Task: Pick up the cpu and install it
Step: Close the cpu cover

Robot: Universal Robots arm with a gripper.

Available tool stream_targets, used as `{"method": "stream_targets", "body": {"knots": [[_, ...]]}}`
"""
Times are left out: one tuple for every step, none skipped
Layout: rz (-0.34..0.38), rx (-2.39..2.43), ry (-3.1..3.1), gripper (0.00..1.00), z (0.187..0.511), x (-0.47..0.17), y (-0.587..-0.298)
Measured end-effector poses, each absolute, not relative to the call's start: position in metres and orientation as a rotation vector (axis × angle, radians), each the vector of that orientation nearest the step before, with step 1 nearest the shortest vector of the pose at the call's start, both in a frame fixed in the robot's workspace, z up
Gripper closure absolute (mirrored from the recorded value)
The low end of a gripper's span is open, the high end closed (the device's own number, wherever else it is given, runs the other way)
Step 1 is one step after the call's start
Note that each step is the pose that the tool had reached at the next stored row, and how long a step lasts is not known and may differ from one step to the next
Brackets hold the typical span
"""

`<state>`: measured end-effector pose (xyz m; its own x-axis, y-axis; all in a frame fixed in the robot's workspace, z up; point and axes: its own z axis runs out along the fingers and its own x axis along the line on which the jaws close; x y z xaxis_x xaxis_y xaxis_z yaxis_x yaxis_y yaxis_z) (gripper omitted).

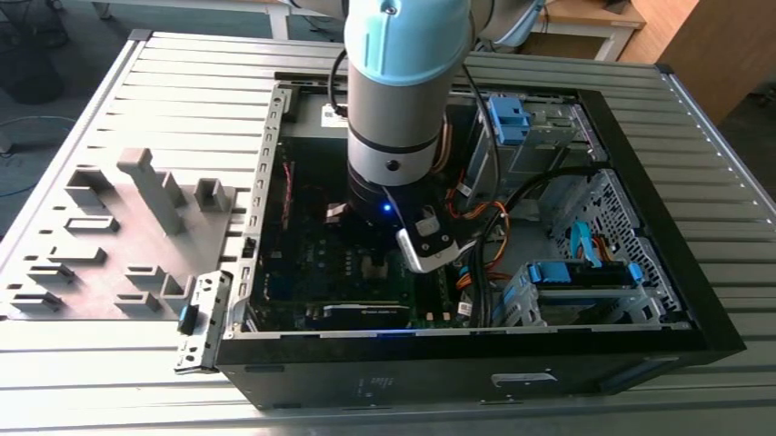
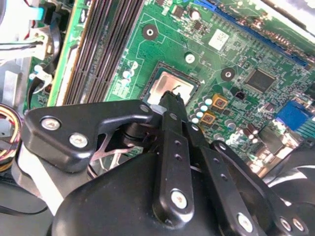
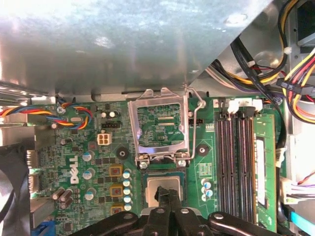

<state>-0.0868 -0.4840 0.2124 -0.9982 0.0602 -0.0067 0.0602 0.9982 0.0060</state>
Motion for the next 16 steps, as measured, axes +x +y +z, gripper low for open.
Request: {"method": "stream_targets", "body": {"knots": [[0.009, 0.095, 3.133, 0.89, 0.2124, -0.0855, -0.4839], [0.009, 0.095, 3.133, 0.89, 0.2124, -0.084, -0.484], [0.009, 0.095, 3.133, 0.89, 0.2124, -0.0825, -0.484], [0.009, 0.095, 3.133, 0.89, 0.2123, -0.081, -0.484], [0.009, 0.095, 3.133, 0.89, 0.2124, -0.0795, -0.4839], [0.009, 0.095, 3.133, 0.89, 0.2123, -0.0779, -0.4837], [0.009, 0.095, 3.133, 0.89, 0.2123, -0.0768, -0.4835], [0.009, 0.095, 3.133, 0.89, 0.2123, -0.076, -0.4831], [0.009, 0.094, 3.133, 0.89, 0.2122, -0.0758, -0.4828], [0.009, 0.095, 3.133, 0.89, 0.2122, -0.0758, -0.4828], [0.01, 0.095, 3.133, 0.89, 0.2122, -0.0758, -0.4827], [0.01, 0.095, 3.133, 0.89, 0.2126, -0.0758, -0.4827], [0.01, 0.095, 3.133, 0.89, 0.2138, -0.0757, -0.4827], [0.01, 0.095, 3.133, 0.89, 0.2157, -0.0757, -0.4827], [0.01, 0.095, 3.133, 0.89, 0.2175, -0.0757, -0.4827], [0.01, 0.095, 3.133, 0.89, 0.2186, -0.0757, -0.4827]]}}
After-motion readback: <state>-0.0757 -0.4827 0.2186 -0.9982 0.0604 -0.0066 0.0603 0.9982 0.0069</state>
